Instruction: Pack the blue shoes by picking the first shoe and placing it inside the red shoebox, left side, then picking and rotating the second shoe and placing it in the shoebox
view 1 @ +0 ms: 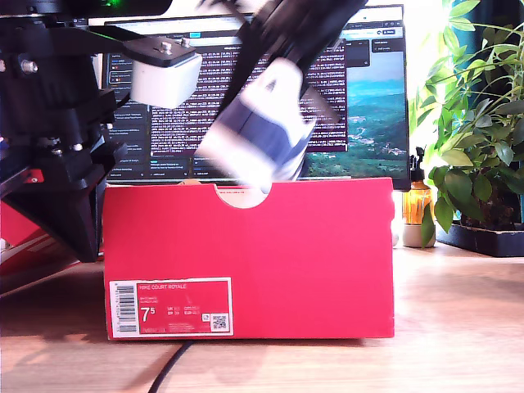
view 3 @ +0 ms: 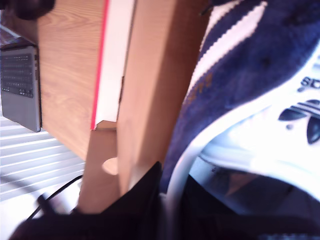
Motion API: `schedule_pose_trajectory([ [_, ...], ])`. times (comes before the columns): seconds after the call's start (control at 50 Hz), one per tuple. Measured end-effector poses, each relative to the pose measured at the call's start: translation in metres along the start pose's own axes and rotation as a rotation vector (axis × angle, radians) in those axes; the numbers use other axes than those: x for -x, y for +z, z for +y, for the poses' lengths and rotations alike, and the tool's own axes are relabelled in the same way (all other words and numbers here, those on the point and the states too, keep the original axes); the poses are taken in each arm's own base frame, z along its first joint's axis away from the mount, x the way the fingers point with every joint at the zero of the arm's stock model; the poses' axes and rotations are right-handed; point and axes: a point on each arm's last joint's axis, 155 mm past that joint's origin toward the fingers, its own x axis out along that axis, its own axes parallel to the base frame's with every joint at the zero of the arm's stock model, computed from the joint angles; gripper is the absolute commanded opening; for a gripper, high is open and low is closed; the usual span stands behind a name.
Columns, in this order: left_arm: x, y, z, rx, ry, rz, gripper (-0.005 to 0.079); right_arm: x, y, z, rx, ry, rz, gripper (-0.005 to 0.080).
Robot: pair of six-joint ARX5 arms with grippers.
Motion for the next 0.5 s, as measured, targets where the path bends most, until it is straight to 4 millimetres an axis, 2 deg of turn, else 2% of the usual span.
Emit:
schedule_pose_trajectory([
  [0.16,0.000,0.000,0.000,0.000,0.000,-0.001,-0.0019,-0.017,0.003,-0.006,-0.018,0.002,0.004,-0.0013],
  [0.34,0.000,0.000,0.000,0.000,0.001,-0.001,-0.0019,-0.036,-0.004,-0.007,-0.023,0.000,0.033,-0.0013],
  [0.5,0.000,0.000,0.000,0.000,0.001,-0.001,-0.0019,-0.042,-0.006,-0.009,-0.028,-0.007,0.039,-0.0013],
])
